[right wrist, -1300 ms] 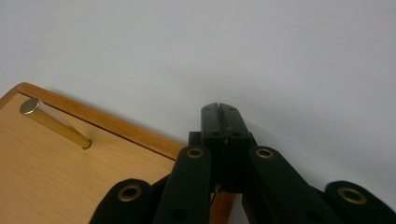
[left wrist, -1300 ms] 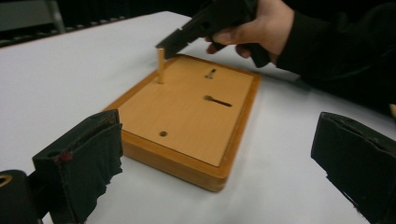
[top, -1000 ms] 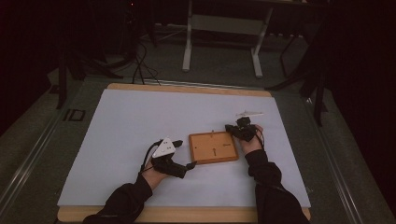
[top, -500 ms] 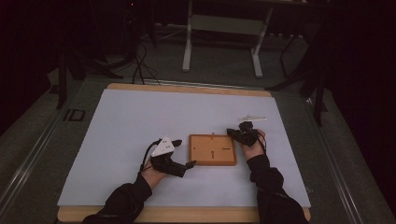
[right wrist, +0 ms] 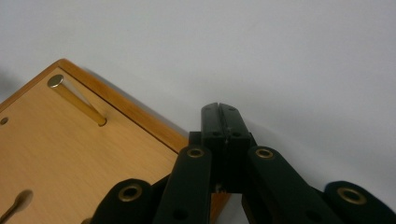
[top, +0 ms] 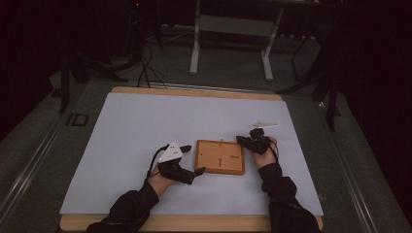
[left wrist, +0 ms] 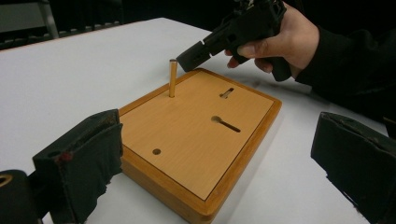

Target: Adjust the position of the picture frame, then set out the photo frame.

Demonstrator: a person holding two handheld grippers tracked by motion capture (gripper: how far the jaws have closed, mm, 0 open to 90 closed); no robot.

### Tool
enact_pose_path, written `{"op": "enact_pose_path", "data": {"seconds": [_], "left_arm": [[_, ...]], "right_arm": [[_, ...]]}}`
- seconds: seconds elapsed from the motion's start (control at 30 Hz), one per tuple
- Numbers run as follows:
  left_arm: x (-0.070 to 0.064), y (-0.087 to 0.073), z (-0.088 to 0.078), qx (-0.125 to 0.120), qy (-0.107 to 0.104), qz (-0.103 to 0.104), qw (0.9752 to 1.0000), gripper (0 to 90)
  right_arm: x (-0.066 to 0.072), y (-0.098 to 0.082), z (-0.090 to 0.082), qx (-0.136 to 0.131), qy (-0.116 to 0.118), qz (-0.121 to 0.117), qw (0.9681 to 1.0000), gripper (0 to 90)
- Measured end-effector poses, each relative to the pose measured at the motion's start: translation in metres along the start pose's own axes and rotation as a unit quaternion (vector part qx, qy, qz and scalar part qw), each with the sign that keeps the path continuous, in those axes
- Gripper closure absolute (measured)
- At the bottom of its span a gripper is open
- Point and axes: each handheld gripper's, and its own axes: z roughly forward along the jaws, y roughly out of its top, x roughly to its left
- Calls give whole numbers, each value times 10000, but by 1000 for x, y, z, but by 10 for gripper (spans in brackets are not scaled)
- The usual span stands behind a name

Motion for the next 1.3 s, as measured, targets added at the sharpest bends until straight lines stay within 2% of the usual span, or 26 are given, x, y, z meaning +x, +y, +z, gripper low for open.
{"op": "enact_pose_path", "data": {"seconds": [0.1,0.17,0.23,0.37,0.43,0.57,0.6,0.67,0.77,0.8,0.93,1.0,1.1,1.3], "left_arm": [[1,1,1,-22,-104,-17,9999,27],[1,3,2,8,-204,8,9998,27],[2,6,2,70,-264,77,9996,28],[3,12,4,108,-321,228,9992,31],[4,14,6,166,-445,144,9988,31],[6,17,9,327,-595,38,9977,34],[8,18,11,366,-631,4,9973,35],[9,20,12,363,-634,63,9973,37],[13,24,13,342,-693,67,9970,42],[14,25,14,351,-710,56,9968,52],[21,30,18,392,-673,128,9969,83],[25,32,21,422,-704,151,9965,85],[29,35,26,493,-721,177,9960,115],[34,38,35,565,-736,220,9954,143]], "right_arm": [[1,0,0,-33,-60,-116,9999,900],[1,0,-2,-120,-11,-60,9999,898],[2,2,-8,-235,37,-28,9997,855],[5,2,-19,-298,115,-67,9995,816],[6,1,-24,-343,138,-96,9993,786],[9,-3,-37,-514,220,-106,9984,621],[11,-5,-40,-553,253,-114,9981,565],[15,-11,-50,-649,350,-170,9971,427],[18,-14,-56,-728,368,-187,9965,360],[20,-17,-60,-821,464,-176,9954,296],[26,-24,-69,-848,658,-260,9939,149],[30,-28,-75,-868,601,-310,9939,145],[34,-33,-82,-971,720,-289,9922,143],[43,-44,-97,-1113,550,-720,9897,147]]}}
